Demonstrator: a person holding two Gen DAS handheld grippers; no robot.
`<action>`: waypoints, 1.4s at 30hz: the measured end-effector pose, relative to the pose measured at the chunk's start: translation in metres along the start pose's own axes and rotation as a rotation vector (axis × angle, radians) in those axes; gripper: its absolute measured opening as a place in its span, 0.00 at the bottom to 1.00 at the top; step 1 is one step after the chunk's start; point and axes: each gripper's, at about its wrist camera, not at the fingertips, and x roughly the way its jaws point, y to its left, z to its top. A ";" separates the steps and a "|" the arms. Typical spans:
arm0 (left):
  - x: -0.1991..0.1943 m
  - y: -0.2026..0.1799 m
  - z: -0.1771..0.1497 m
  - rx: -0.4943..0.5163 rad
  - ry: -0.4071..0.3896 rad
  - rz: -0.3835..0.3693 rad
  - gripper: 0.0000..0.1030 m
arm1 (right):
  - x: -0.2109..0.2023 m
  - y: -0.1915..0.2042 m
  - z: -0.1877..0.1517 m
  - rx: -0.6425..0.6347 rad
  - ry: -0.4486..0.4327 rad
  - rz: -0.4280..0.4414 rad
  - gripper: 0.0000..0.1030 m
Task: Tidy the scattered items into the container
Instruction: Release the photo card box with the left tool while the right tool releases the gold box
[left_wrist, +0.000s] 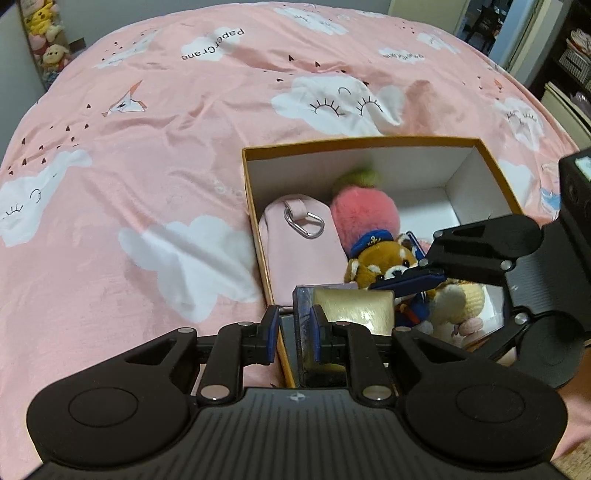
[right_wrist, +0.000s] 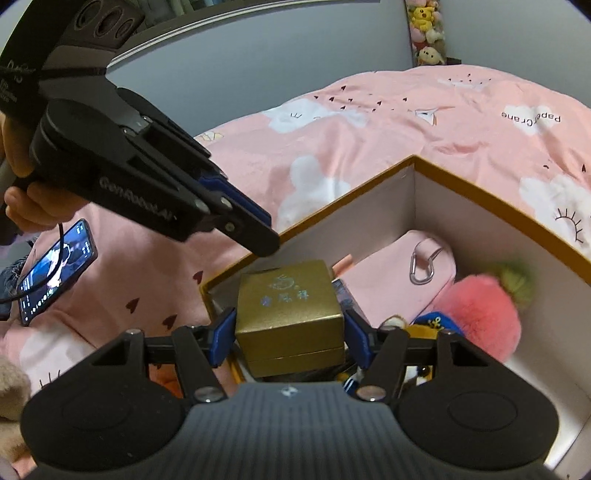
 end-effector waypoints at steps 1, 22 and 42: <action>0.001 0.001 -0.001 0.001 0.002 0.002 0.19 | -0.002 -0.001 0.000 0.008 -0.001 0.000 0.69; 0.007 0.016 -0.004 -0.055 0.051 -0.003 0.19 | 0.001 -0.025 -0.005 0.280 0.066 0.092 0.30; -0.055 -0.005 -0.010 0.038 -0.159 0.018 0.54 | -0.058 0.019 -0.014 0.130 -0.078 -0.150 0.51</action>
